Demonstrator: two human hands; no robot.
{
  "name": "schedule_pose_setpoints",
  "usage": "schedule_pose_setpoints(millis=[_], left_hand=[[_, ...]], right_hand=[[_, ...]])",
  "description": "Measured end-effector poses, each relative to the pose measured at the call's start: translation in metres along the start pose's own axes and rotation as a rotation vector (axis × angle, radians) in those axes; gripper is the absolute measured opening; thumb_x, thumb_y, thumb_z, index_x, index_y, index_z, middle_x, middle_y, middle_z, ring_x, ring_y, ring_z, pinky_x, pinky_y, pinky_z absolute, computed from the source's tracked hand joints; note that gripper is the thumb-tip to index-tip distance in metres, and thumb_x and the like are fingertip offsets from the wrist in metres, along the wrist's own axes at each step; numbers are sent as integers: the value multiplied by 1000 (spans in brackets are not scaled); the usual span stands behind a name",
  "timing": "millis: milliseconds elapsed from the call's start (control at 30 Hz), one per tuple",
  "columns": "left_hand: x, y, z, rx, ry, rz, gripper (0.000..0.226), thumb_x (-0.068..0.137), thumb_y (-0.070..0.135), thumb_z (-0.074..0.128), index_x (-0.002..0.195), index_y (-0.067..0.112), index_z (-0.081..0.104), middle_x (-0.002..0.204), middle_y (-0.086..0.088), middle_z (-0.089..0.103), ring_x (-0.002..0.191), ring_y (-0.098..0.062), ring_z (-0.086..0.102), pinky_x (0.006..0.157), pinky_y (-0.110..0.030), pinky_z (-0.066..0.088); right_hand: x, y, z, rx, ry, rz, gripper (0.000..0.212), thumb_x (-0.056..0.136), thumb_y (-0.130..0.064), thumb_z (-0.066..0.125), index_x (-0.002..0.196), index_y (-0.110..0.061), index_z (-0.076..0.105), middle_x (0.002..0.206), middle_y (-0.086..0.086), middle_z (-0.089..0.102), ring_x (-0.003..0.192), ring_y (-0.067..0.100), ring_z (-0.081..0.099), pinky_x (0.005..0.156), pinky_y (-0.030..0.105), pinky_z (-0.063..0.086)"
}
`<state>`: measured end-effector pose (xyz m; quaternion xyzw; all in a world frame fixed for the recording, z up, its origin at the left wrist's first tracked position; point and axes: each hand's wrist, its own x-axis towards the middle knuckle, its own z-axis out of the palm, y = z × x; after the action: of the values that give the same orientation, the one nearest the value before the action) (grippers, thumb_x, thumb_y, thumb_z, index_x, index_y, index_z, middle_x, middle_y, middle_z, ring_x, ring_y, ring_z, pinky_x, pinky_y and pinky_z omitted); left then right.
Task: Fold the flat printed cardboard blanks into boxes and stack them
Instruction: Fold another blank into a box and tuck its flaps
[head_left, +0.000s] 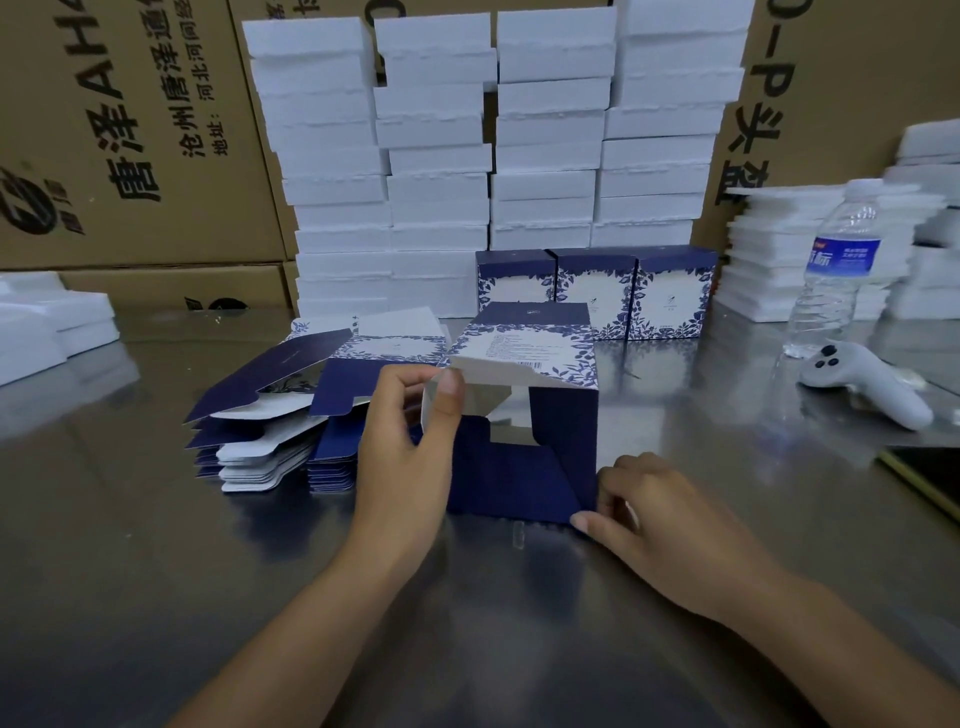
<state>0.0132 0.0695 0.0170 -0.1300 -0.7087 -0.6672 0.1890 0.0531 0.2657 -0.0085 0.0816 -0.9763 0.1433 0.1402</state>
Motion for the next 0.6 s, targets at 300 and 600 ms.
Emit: schedule_pose_setpoints(millis=[300, 600], left_hand=[[1, -1, -1, 0, -4, 45, 34, 73, 64, 44, 87, 34, 52, 83, 30, 57, 80, 9, 52, 67, -5, 37], [-7, 1, 4, 26, -180, 77, 44, 69, 67, 45, 98, 37, 55, 108, 14, 57, 95, 6, 54, 71, -3, 37]], right_hand=[[-1, -1, -3, -21, 30, 10, 28, 91, -50, 48, 71, -29, 44, 78, -13, 47, 79, 6, 45, 61, 16, 30], [1, -10, -12, 193, 613, -31, 51, 83, -41, 64, 128, -26, 44, 111, -17, 43, 102, 0, 44, 83, 17, 32]])
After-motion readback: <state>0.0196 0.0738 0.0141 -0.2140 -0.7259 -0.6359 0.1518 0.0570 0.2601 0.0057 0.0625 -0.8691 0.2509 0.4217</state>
